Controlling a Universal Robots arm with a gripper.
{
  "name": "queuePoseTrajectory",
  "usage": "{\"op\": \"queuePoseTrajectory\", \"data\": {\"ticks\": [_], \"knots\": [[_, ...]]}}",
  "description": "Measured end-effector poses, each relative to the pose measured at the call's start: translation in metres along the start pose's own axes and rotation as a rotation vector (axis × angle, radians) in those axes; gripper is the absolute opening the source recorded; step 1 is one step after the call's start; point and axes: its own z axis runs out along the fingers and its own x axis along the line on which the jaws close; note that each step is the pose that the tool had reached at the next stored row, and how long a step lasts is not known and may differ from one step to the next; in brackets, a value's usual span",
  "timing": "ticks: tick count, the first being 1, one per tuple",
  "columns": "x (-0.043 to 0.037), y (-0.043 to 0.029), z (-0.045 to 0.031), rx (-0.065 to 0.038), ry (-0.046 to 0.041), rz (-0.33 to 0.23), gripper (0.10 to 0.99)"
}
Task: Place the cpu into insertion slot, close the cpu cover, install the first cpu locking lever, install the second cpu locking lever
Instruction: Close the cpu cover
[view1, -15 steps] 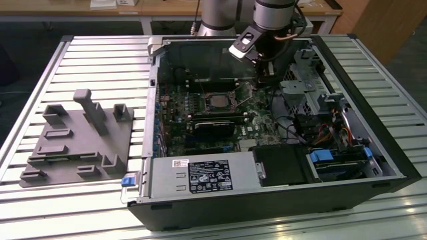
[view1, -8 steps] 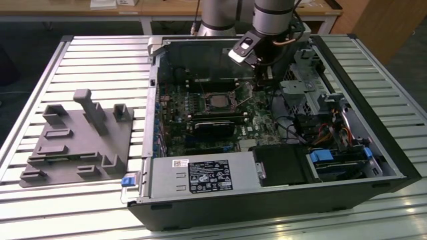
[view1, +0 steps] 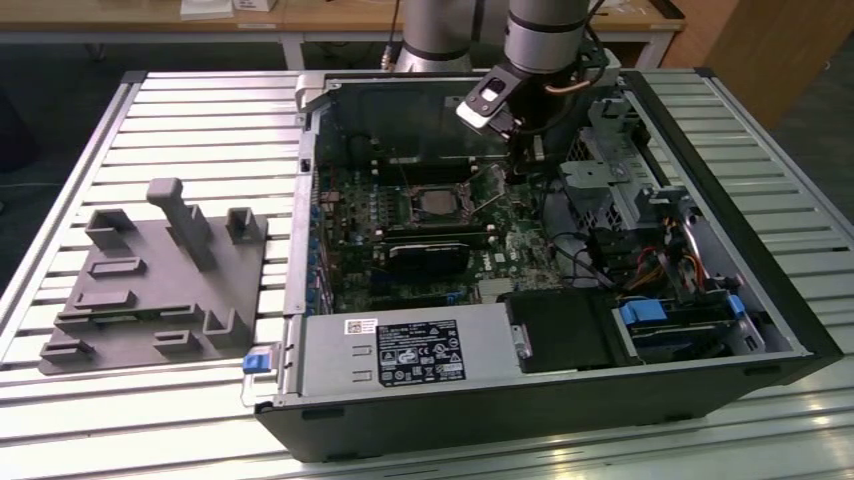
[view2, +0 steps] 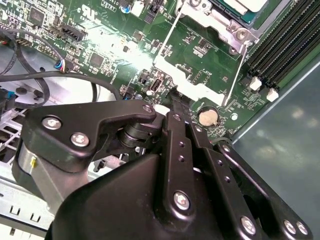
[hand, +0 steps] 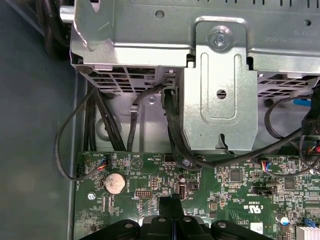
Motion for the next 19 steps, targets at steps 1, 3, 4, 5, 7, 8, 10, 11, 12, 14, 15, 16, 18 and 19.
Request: {"op": "queuePoseTrajectory", "data": {"ticks": [1, 3, 4, 5, 7, 8, 10, 11, 12, 14, 15, 16, 18, 19], "knots": [[0.0, 0.0, 0.0, 0.0, 0.0001, 0.0, 0.106], [0.0, 0.0002, 0.0002, 0.01, 0.0004, 0.0, 0.106], [0.0, 0.0005, 0.0002, 0.019, 0.0003, -0.001, 0.106], [0.0, 0.0007, 0.0002, 0.029, 0.0003, -0.001, 0.106], [0.0001, 0.0014, 0.0004, 0.054, 0.0006, -0.002, 0.106], [0.0001, 0.0019, 0.0005, 0.069, 0.0005, -0.002, 0.106], [0.0, 0.0027, 0.0006, 0.102, 0.0007, -0.003, 0.106], [0.0, 0.0027, 0.0006, 0.102, 0.0007, -0.003, 0.106], [0.0, 0.0027, 0.0006, 0.102, 0.0006, -0.003, 0.106], [0.0, 0.0027, 0.0006, 0.102, 0.0006, -0.003, 0.106], [0.0, 0.0027, 0.0006, 0.102, 0.0006, -0.003, 0.106], [0.0, 0.0025, 0.0005, 0.102, 0.0005, -0.003, 0.106], [0.0, 0.0003, 0.0004, 0.102, 0.0006, -0.003, 0.106], [0.0001, -0.0014, 0.0003, 0.101, 0.0006, -0.003, 0.106]]}}
